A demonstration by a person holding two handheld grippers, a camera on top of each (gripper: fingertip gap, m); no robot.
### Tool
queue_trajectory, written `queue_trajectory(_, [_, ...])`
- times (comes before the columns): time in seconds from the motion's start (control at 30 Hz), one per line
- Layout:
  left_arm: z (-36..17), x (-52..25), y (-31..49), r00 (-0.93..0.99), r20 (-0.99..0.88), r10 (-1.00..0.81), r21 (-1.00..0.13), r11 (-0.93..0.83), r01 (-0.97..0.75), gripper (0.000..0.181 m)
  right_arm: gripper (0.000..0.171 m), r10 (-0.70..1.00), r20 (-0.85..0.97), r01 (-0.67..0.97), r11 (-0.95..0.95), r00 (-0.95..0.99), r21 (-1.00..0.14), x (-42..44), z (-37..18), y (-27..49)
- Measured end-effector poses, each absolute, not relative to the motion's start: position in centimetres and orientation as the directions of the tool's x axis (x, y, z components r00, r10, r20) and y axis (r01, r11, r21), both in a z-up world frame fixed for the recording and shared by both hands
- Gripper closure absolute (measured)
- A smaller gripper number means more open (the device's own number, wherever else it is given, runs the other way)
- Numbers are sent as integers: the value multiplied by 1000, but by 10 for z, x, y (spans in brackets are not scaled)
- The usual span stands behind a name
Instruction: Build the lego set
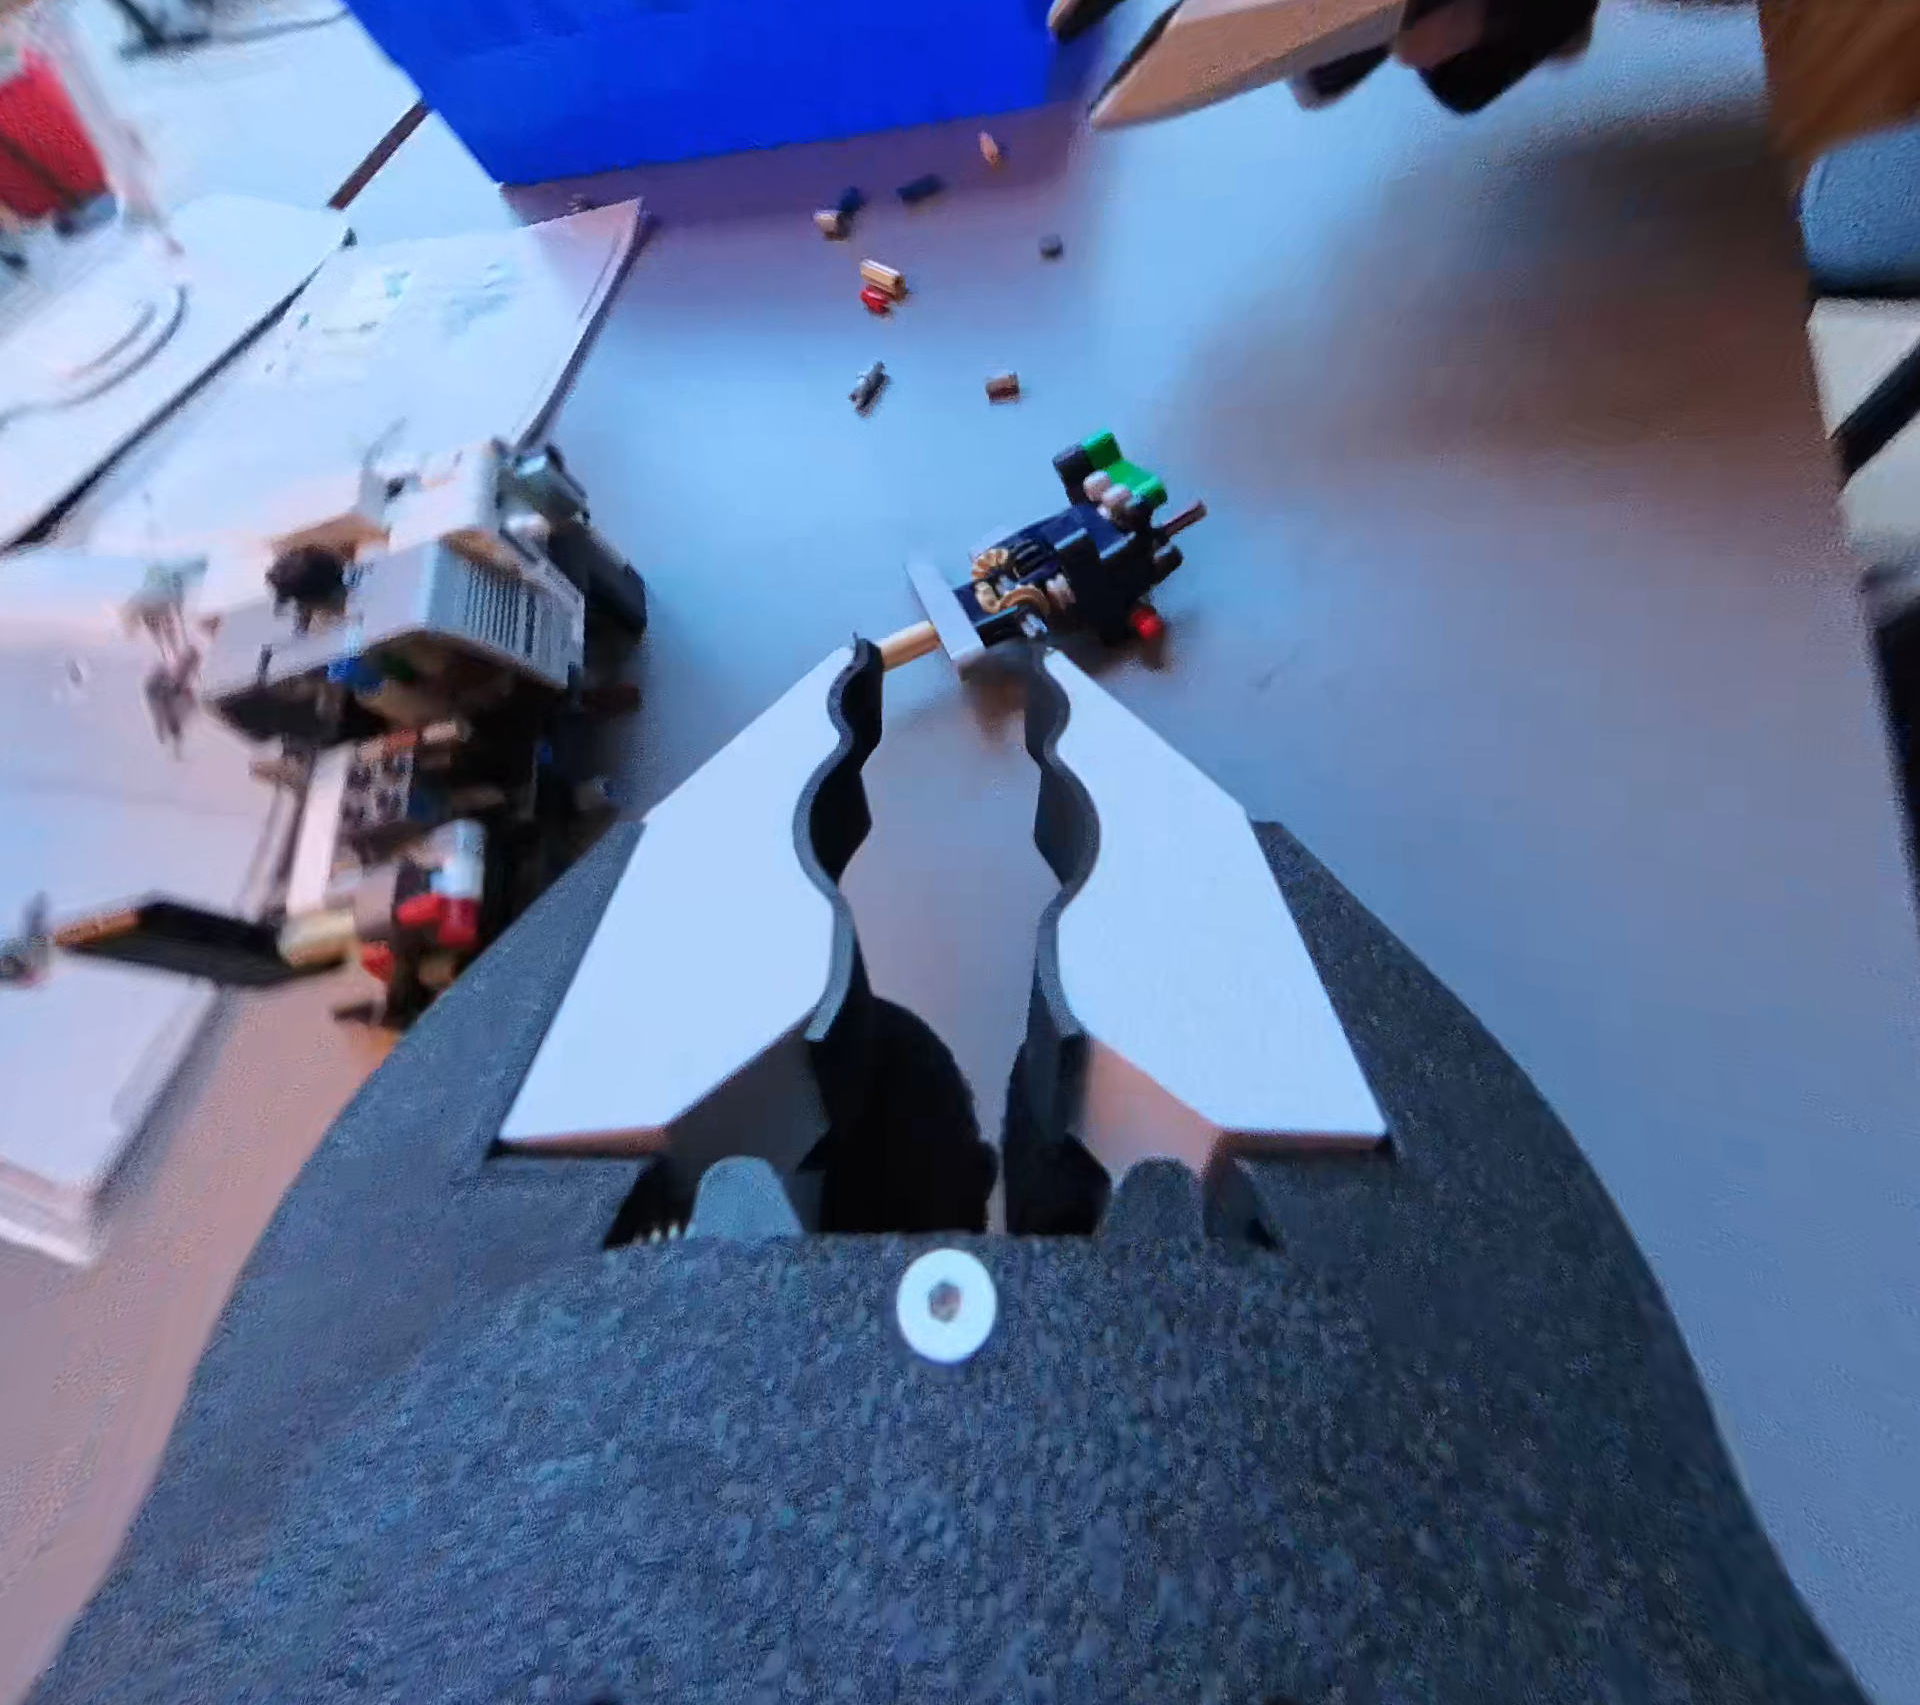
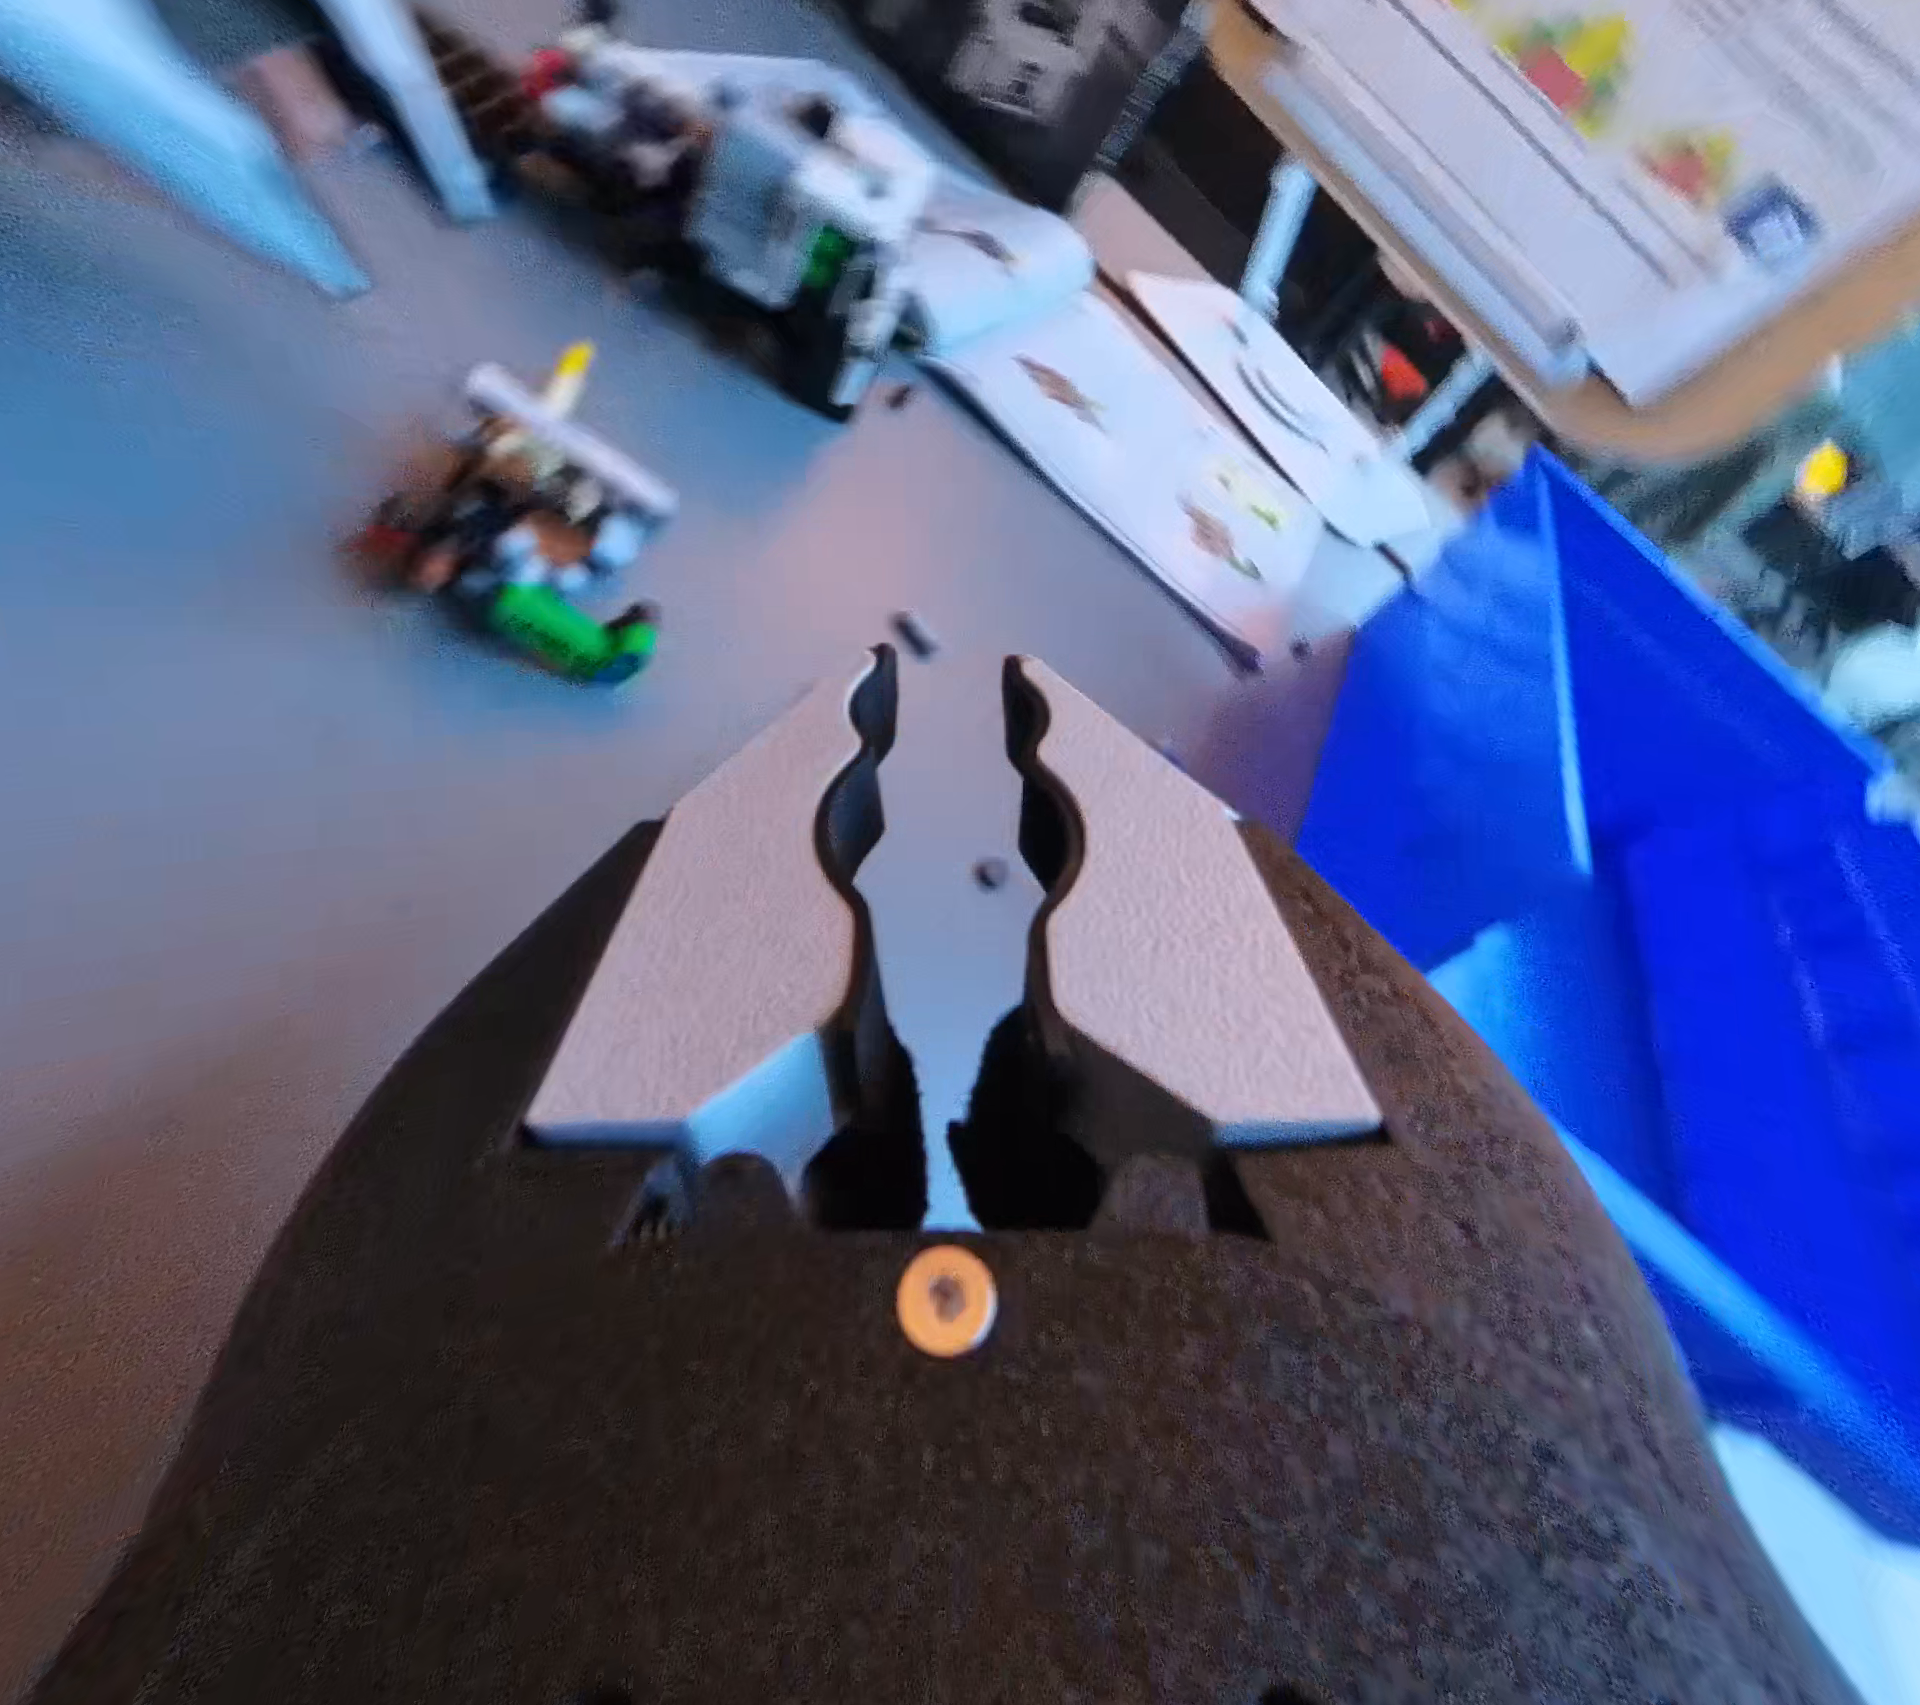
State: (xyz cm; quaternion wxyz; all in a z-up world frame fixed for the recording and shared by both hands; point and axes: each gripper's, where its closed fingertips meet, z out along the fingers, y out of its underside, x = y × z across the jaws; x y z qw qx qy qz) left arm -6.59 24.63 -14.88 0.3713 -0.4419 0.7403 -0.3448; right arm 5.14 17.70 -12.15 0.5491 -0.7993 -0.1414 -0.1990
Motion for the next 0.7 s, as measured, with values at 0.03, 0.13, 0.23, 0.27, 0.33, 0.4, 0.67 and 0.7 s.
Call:
queue_trajectory(0.03, [-146,-69,247,-294,-178,-939,-865,292,-409,156,153,-87,392,337,-361,916,-869,67,-115,177])
queue_trajectory(0.13, [-139,-76,246,-181,20,-983,-893,64,-446,152,146,-207,97,16,-359,973,-933,89,-118,180])
queue_trajectory(0.23, [-118,-75,245,-96,134,-986,-909,-84,-408,151,145,-232,-36,-113,-325,972,-939,94,-123,187])
queue_trajectory(0.27, [-110,-73,246,-89,155,-984,-910,-107,-400,151,145,-241,-37,-117,-329,970,-937,97,-126,188])
queue_trajectory(0.33, [-94,-64,247,-116,157,-981,-901,-94,-424,149,145,-238,-7,-90,-340,971,-936,99,-130,191])
queue_trajectory(0.4, [-78,-44,254,-153,106,-982,-880,-21,-474,146,145,-226,-2,-83,-350,974,-933,100,-133,193])
queue_trajectory(0.67, [-100,133,287,-249,-79,-965,-702,232,-674,135,146,-169,-2,-51,-287,986,-957,97,-122,193])
queue_trajectory(0.7, [-113,154,294,-226,-103,-969,-673,235,-701,135,146,-166,0,-46,-274,986,-961,96,-119,192])
